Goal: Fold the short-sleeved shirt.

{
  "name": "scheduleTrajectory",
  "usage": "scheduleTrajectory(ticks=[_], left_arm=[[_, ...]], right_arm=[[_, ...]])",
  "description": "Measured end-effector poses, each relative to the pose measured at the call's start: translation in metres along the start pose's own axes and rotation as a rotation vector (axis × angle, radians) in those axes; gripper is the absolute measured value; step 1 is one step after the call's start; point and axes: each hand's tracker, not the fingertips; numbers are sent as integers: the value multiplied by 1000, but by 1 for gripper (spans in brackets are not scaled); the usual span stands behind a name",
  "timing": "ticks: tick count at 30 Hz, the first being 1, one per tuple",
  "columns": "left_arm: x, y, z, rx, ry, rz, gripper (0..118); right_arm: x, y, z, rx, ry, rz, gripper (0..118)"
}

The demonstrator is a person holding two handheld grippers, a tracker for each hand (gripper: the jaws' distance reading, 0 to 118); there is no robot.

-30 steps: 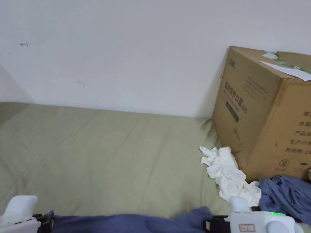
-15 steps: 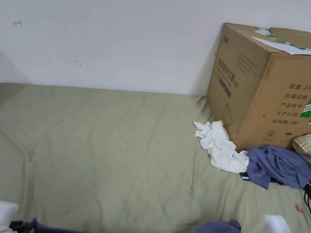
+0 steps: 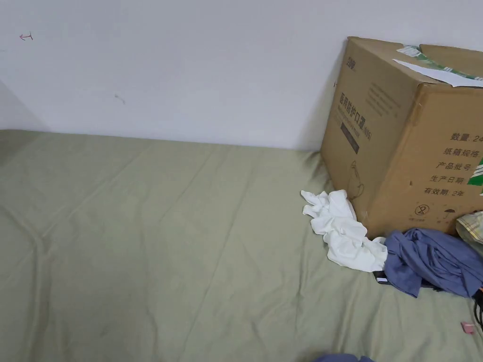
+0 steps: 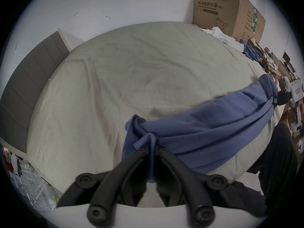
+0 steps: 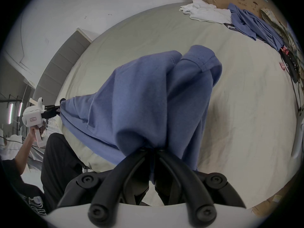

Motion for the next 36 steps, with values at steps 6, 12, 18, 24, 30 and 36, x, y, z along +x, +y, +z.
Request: scheduleTrajectory(ticks=[6, 12, 18, 24, 30, 36], left_arm=[[-16, 31, 58, 220, -127, 243, 81], [1, 63, 132, 471, -145, 315, 67], [19, 72, 158, 547, -114, 241, 2], [12, 54, 153, 502, -95, 233, 2], [-39, 21, 134, 414, -279, 419, 85], [-105, -11, 57, 178, -538, 630, 85]], right_arm=[[-14, -1, -6, -21, -92, 122, 6], [-32, -11, -12, -4, -206, 235, 10], [-75, -8, 41, 216, -366, 363, 58], [-159, 26, 176, 754, -173, 385, 84], [-242, 23, 206, 977, -129, 475, 15], [-275, 21, 191, 1007, -38, 482, 11]])
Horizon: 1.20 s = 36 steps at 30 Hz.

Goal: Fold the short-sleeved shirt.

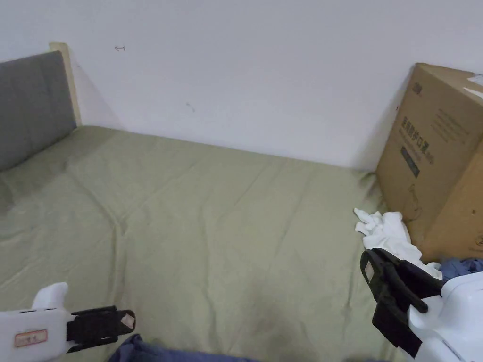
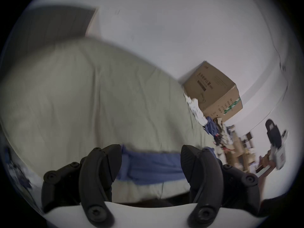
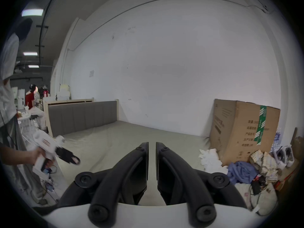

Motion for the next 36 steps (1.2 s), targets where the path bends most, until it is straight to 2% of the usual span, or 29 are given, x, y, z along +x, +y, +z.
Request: scheduleTrajectory(ticks=[1, 3, 5, 7, 11, 13, 14, 16, 19, 20, 21, 23, 24, 26, 28, 32, 34, 36], left_arm=[[-15, -1, -9, -24, 3, 39, 85], [-32, -4, -27, -64, 67, -12, 84], [-47, -6, -46, -142, 47, -15, 84], [-55, -12, -64, -238, -47, 35, 84], [-52, -23, -98, -277, -107, 4, 85], [-55, -20, -110, -309, -245, 105, 85], [-77, -13, -123, -326, -310, 158, 85], [-77, -12, -140, -352, -328, 210, 85], [-65, -18, -153, -343, -389, 231, 85], [-61, -19, -158, -338, -386, 227, 81], [-67, -18, -165, -332, -374, 203, 71], [-61, -19, -173, -360, -272, 119, 38], [-61, -19, -173, -370, -248, 100, 37], [-62, -16, -167, -358, -314, 118, 37], [-61, -11, -154, -297, -192, 29, 35], [-72, -3, -124, -246, -177, 55, 33], [-71, -5, -110, -233, -168, 19, 33], [-77, -3, -102, -241, -87, -10, 33]], right_arm=[[-4, 1, -2, -3, 12, -5, 11], [-12, 2, -5, 2, 26, -3, 11], [-17, 5, -10, -16, 32, 11, 11], [-4, 4, -3, -29, 43, 13, 11], [0, 0, -8, -74, 41, 9, 11], [4, -4, -10, -106, 35, -20, 11], [6, -8, -10, -120, 33, -52, 11], [7, -16, -9, -140, 39, -99, 11], [4, -27, -8, -165, 38, -91, 11], [2, -30, -7, -173, 42, -87, 11], [1, -32, -6, -188, 48, -85, 11], [-3, -37, -28, -204, 54, -80, 11], [-3, -39, -28, -209, 54, -76, 11], [-3, -40, -28, -221, 55, -74, 11], [-1, -41, -26, -227, 52, -73, 11], [3, -40, -24, -232, 42, -76, 12], [5, -40, -24, -228, 33, -84, 12], [8, -39, -22, -226, 27, -107, 13]])
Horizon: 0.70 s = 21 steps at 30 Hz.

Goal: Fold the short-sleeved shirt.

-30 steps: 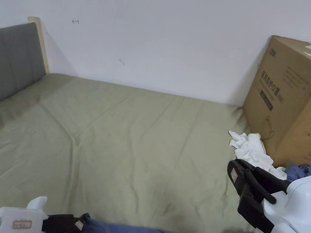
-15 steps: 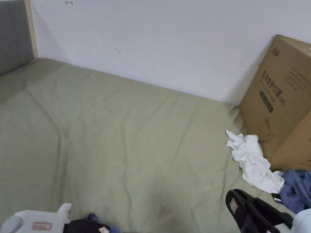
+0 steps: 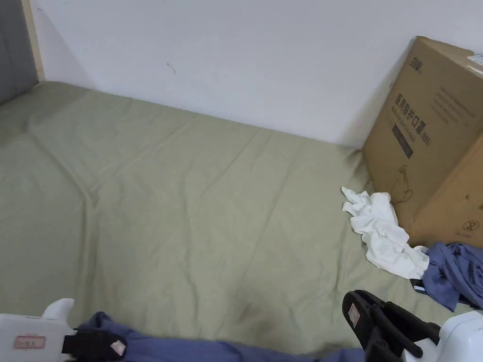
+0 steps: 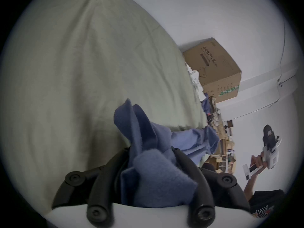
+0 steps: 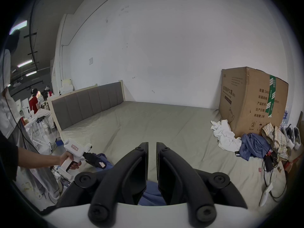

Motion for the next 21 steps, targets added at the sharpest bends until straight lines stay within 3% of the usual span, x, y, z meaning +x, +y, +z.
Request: scheduleTrajectory(ticks=[8, 13, 16, 19, 21], left_arm=[[-20, 14, 54, 106, 154, 6, 33], [-14, 26, 109, 151, 428, -113, 33], [0, 39, 135, 155, 684, -112, 33], [31, 43, 141, 136, 961, -295, 33], [48, 45, 134, 81, 981, -330, 33]], right_arm=[[7, -7, 11, 0, -25, -40, 13], [12, -10, 17, 9, -38, -57, 13], [20, -14, 21, 9, -37, -72, 13], [28, -18, 24, 1, -20, -157, 13], [32, -21, 27, 13, -23, -172, 13]])
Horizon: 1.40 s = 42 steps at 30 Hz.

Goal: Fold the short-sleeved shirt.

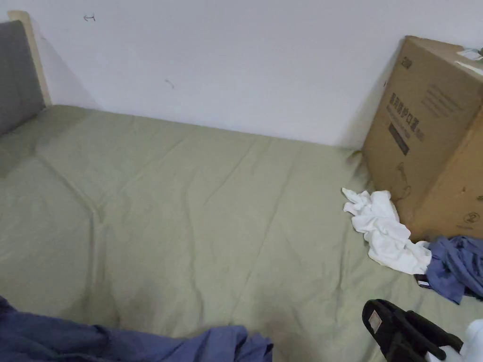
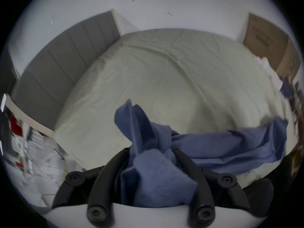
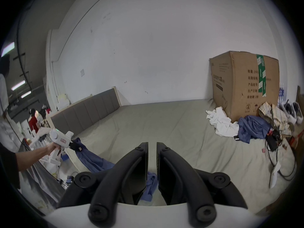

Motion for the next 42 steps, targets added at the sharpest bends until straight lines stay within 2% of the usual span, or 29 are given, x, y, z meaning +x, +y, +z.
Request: scheduleTrajectory(ticks=[6, 9, 12, 14, 19, 20, 21, 23, 26, 28, 32, 35, 37, 39, 41, 42], left_arm=[[71, 15, 51, -21, -209, 13, 33], [118, 18, 66, 33, -228, -110, 34], [161, 19, 58, 5, -324, -139, 38], [177, 21, 25, -53, -407, -122, 43], [213, -1, -28, -154, -308, -205, 43], [215, -5, -33, -156, -320, -199, 46], [217, -12, -35, -139, -326, -194, 53], [213, -17, -35, -58, -386, -186, 77], [198, -16, -26, -64, -463, -132, 93], [178, -6, -7, -43, -474, -44, 94], [127, 10, 37, 151, -509, 136, 96], [109, 15, 59, 229, -434, 214, 97], [119, 14, 54, 213, -338, 172, 97], [139, 10, 33, 125, -261, 48, 97], [171, -2, 3, 29, -267, -99, 97], [184, -9, -9, -7, -277, -136, 97]], right_arm=[[7, 0, 11, 11, -17, -19, 13], [8, 4, 16, 24, -8, -18, 13], [6, 7, 17, 30, -12, 3, 13], [6, 7, 17, 30, -11, 5, 13], [6, -2, 18, 19, 2, -16, 13], [6, -3, 20, 15, 0, -7, 13], [6, -4, 19, 9, -3, 6, 13], [8, -7, 17, -2, -3, 18, 13], [13, -14, 14, -21, 2, -9, 13], [14, -19, 14, -29, -6, -8, 13], [19, -25, 13, -40, -11, -11, 13], [20, -27, 11, -43, -15, -15, 13], [20, -28, 10, -46, -15, -18, 13], [19, -29, 9, -50, -13, -17, 13], [19, -30, 9, -60, -10, -11, 13], [3, -31, 14, -63, -10, -7, 13]])
